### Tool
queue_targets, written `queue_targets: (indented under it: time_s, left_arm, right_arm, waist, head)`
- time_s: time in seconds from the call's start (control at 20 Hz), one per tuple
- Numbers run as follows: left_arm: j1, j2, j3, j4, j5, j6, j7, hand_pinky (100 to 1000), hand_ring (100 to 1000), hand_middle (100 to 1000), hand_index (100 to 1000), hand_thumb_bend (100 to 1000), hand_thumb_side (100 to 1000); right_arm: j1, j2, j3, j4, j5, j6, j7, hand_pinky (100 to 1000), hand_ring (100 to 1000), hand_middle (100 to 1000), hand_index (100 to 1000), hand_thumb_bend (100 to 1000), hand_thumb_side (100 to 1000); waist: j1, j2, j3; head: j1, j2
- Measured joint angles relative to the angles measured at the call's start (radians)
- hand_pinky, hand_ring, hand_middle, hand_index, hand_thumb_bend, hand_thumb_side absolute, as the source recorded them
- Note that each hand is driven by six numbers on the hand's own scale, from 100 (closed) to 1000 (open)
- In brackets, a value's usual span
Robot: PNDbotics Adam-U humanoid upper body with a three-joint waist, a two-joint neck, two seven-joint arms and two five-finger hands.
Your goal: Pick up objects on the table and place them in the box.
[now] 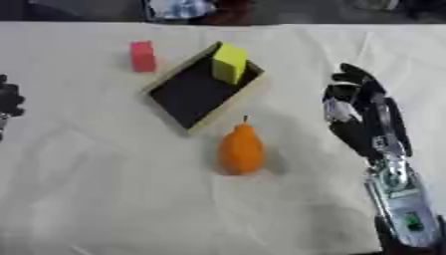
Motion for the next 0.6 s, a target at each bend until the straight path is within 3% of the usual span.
queue_targets:
  time_s: [0.6]
  left_arm:
    - [0.0,0.0,0.0,0.0,0.0,0.0,0.0,708,718,699,833,640,653]
  right_arm:
    - [0.0,-0.002,0.005,0.0,0.001,-0.001,0.007,752,731,736,869,100,333]
  waist:
    - [0.0,0.0,-0.002]
  head:
    - [0.0,0.0]
